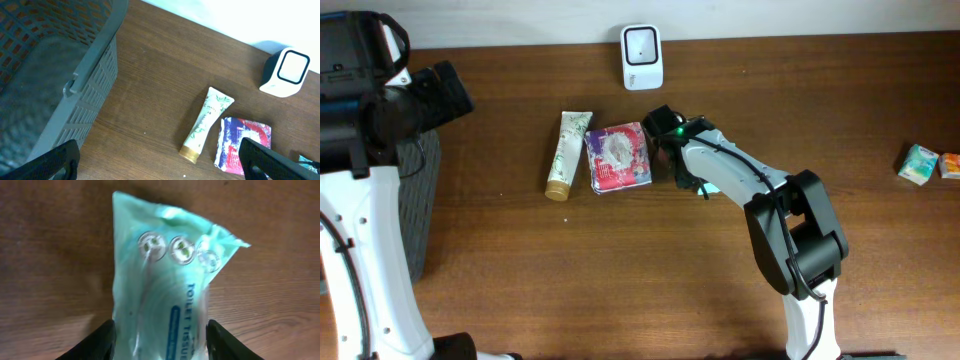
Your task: Scan the item barcode
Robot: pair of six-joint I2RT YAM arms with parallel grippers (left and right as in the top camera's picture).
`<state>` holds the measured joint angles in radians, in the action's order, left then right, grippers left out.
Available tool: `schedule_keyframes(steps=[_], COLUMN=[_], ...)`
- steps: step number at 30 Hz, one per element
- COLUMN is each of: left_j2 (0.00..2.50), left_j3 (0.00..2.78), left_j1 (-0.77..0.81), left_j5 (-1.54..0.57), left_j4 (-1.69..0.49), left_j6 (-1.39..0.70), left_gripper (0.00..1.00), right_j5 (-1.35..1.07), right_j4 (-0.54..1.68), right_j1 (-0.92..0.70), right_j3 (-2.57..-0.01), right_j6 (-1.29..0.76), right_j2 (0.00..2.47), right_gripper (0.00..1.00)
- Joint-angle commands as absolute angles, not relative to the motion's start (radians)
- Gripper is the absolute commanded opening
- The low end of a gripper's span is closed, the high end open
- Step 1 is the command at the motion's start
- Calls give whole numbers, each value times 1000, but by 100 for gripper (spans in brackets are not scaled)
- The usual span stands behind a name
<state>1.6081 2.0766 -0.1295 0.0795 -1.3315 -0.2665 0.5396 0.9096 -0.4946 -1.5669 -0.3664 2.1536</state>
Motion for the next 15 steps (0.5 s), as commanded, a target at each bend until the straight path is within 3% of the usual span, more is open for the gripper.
schedule_keyframes(steps=[1, 6, 15], left_j2=[1600, 1600, 1600], left_j3=[2080, 2080, 2080], left_j1=[-132, -132, -132], left_j5=[84, 83, 84], left_j4=[-1330, -1330, -1330], left_j6=[-276, -276, -276], left_gripper=[99, 99, 99], right_j5=[600, 764, 683], right_j4=[903, 897, 849], right_j1=[-504, -559, -567], right_j3=[-1557, -1559, -1554], right_j6=[-376, -375, -376], right_j2=[2152, 2152, 2238], right_gripper=[52, 52, 52])
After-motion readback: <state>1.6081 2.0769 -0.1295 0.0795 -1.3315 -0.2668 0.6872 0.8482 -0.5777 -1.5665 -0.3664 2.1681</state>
